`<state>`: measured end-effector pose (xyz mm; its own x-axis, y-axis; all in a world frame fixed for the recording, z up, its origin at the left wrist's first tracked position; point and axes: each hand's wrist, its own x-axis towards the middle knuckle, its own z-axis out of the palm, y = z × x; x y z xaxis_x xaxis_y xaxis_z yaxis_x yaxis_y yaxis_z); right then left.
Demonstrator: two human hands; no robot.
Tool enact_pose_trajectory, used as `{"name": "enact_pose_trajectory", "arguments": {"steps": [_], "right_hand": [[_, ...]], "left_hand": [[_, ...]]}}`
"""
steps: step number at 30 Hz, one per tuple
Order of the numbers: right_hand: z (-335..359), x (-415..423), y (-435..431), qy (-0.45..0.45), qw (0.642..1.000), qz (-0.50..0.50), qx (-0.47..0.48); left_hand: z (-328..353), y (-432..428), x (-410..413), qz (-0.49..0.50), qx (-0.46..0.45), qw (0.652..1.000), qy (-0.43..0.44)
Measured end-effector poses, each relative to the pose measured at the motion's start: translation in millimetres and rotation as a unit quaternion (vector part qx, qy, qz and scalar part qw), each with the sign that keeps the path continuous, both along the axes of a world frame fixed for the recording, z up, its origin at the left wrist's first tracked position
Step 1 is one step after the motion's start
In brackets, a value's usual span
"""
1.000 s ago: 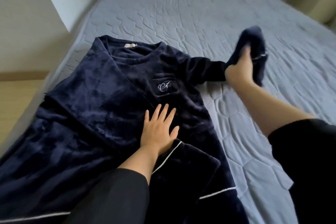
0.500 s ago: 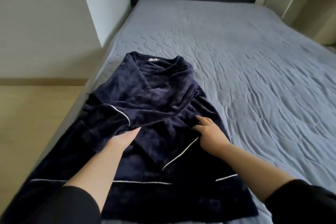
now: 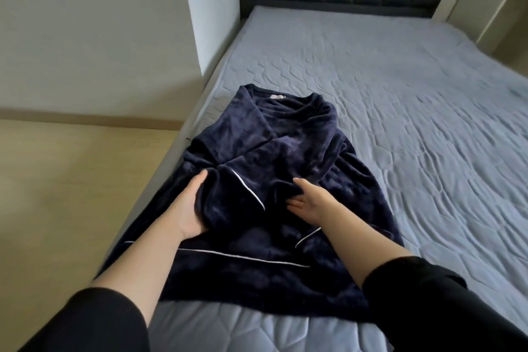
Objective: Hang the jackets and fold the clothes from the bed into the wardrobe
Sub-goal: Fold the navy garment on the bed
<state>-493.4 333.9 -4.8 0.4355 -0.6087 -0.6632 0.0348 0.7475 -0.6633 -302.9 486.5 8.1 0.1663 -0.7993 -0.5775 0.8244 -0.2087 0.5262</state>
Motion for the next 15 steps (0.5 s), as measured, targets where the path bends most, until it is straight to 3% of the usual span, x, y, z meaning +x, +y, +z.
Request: {"name": "enact_pose_trajectory", "arguments": {"steps": [3,5,6,7,8,10,11,12,13,15], "right_hand": [[7.5,12.9,4.1,-0.044,0.996,-0.077,-0.027],[13.5,13.9,8.6,-0.005,0.996,-0.063,-0.064],[14.6,11.0,12.4,0.037,0.995,-0.033,-0.081],[14.2,6.5,17.6,0.088,0.991,0.015,-0.1],[11.8,1.1,23.1,0.142,0.98,0.084,-0.113],[7.3,-8.8,32.1,0.192,0.957,0.184,-0.113],[5.5,-12.6,32.0,0.185,0.959,0.185,-0.105],[5.0,-15.0,29.2,0.171,0.966,0.166,-0.103],[5.5,-17.4,25.6,0.162,0.97,0.147,-0.108],[5.9,-22.9,16.8,0.178,0.968,0.117,-0.132]], "left_hand": [[2.9,12.0,8.7,0.001,0.058,0.994,-0.09],[0.0,18.7,14.4,-0.014,0.115,0.983,-0.139],[5.0,23.7,15.4,-0.058,0.178,0.962,-0.199],[5.4,25.7,17.2,-0.121,0.249,0.917,-0.289],[6.5,26.6,17.4,-0.184,0.309,0.848,-0.39],[13.4,21.9,15.4,-0.305,0.367,0.663,-0.577],[17.3,17.5,12.5,-0.344,0.376,0.552,-0.66],[20.3,11.2,7.7,-0.356,0.373,0.473,-0.714],[19.2,2.6,3.6,-0.335,0.357,0.419,-0.764],[18.1,-18.5,-12.8,-0.265,0.288,0.364,-0.845]]}}
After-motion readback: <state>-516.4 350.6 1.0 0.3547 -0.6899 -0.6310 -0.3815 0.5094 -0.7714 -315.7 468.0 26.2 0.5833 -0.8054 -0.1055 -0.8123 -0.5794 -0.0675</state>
